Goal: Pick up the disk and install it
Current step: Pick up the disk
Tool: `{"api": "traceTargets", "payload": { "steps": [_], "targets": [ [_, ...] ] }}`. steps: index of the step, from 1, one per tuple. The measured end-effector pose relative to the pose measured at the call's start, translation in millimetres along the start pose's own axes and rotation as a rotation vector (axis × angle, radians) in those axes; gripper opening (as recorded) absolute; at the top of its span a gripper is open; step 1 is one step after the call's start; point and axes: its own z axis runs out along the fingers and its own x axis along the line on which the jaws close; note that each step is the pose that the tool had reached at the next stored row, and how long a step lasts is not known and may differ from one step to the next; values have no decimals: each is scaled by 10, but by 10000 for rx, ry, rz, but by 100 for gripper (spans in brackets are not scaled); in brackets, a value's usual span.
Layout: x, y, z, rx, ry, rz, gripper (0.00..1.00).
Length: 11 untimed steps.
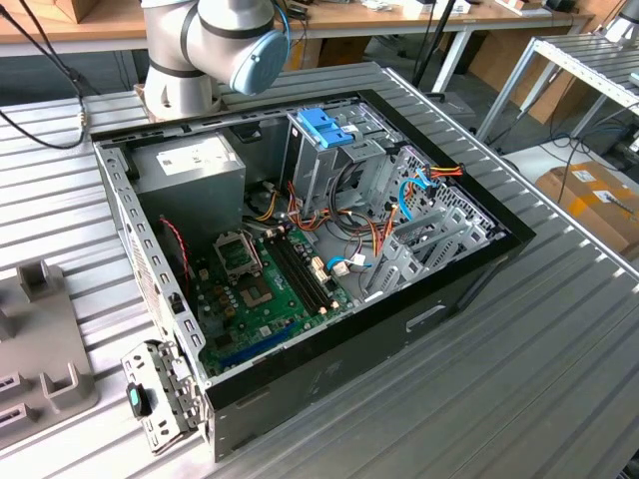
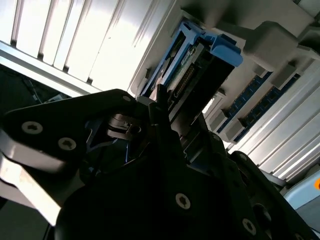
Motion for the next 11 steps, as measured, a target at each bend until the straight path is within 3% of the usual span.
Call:
{"api": "traceTargets", "payload": {
  "steps": [2, 6, 10, 11],
  "targets": [
    [1, -2, -102, 0, 0, 1, 35],
    [2, -4, -252, 1, 0, 1, 35],
    [3, -6, -362, -1, 1, 0, 35],
    [4, -7, -421, 1, 0, 0, 35]
  ]
}}
